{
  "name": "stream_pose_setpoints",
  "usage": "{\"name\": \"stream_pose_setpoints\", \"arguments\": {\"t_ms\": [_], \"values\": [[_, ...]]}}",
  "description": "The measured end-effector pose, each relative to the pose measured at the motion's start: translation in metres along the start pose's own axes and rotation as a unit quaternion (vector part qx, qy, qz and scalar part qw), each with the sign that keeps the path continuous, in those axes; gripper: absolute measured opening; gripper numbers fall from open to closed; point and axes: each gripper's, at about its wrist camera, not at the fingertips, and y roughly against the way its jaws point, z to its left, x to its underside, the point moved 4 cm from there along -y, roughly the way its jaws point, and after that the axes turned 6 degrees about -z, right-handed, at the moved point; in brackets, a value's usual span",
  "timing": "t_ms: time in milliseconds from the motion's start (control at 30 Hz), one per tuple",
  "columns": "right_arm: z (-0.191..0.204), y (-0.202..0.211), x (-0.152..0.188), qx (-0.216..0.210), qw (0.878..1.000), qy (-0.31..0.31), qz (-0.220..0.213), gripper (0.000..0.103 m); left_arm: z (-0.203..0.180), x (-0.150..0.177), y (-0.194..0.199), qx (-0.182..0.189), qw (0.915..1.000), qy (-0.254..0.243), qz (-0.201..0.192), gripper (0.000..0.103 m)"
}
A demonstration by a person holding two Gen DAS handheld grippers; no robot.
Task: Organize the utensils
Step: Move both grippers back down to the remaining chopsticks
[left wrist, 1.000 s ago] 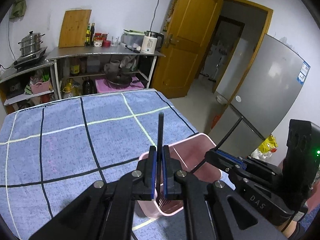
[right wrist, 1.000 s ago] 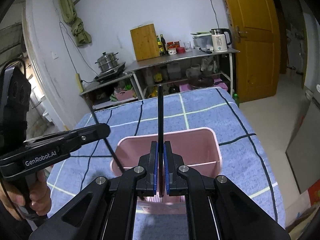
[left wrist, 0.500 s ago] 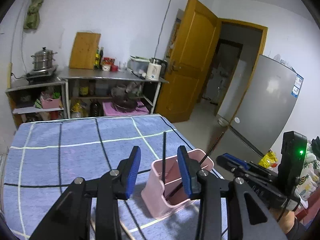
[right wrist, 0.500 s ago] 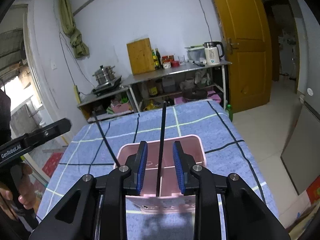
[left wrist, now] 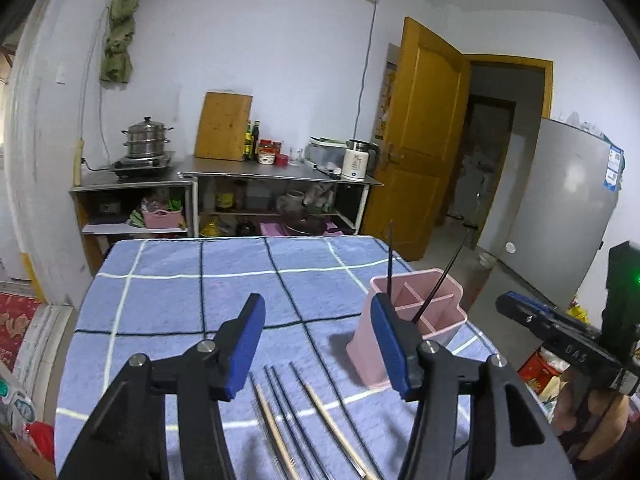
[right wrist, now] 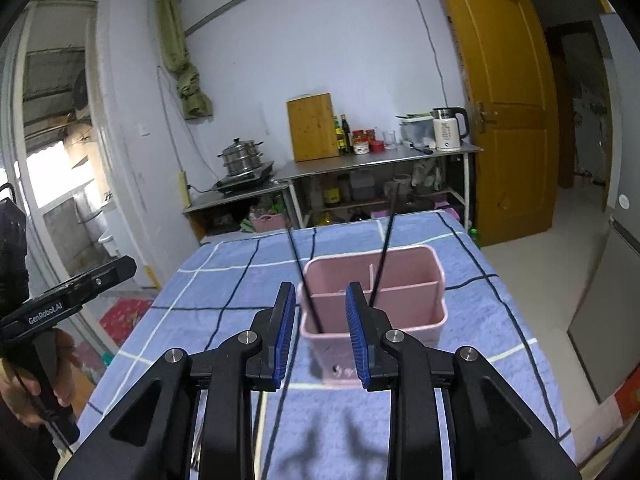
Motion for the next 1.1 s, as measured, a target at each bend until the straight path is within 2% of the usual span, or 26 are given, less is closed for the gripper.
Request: {"name": "stream_pose_setpoints", "arguments": {"t_ms": [167,300,367,500,767,1100], "values": [[0.012,0.006,0.021,-0.007,1.000,0.014,0.014,0.027,0.012,0.025,0.018,-0.025,0.9997,0.005,0.001,0.061],[0.021,0.005,0.037,-0.016,0.999,0.018,0.028,0.027,0.020,0.047,0.021,-0.029,0.9991,0.020,0.022,0.061],[0.025,0.003,0.046,-0.021,0.999,0.019,0.035,0.027,0.024,0.059,0.020,-0.035,0.9986,0.020,0.034,0.057],[0.034,-0.004,0.060,-0.030,0.998,0.029,0.052,0.027,0.034,0.082,0.011,-0.043,0.9964,0.031,0.067,0.045],[0.047,-0.021,0.087,-0.049,0.995,0.035,0.084,0.027,0.040,0.123,-0.010,-0.045,0.9918,0.044,0.111,0.038],[0.060,-0.047,0.108,-0.064,0.990,0.037,0.117,0.027,0.056,0.149,-0.044,-0.049,0.9849,0.072,0.150,0.033]]}}
